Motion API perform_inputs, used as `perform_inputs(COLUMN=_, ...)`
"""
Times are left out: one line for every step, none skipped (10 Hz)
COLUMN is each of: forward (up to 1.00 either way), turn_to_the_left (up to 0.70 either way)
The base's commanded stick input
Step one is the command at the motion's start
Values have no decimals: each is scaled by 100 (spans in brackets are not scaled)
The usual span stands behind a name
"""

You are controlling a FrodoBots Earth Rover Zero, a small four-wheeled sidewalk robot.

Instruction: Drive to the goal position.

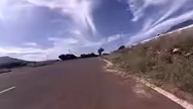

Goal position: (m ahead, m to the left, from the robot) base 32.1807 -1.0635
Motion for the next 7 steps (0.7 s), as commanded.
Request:
perform_inputs(forward=85, turn_to_the_left=0)
perform_inputs(forward=85, turn_to_the_left=0)
perform_inputs(forward=85, turn_to_the_left=0)
perform_inputs(forward=85, turn_to_the_left=0)
perform_inputs(forward=85, turn_to_the_left=0)
perform_inputs(forward=85, turn_to_the_left=0)
perform_inputs(forward=100, turn_to_the_left=0)
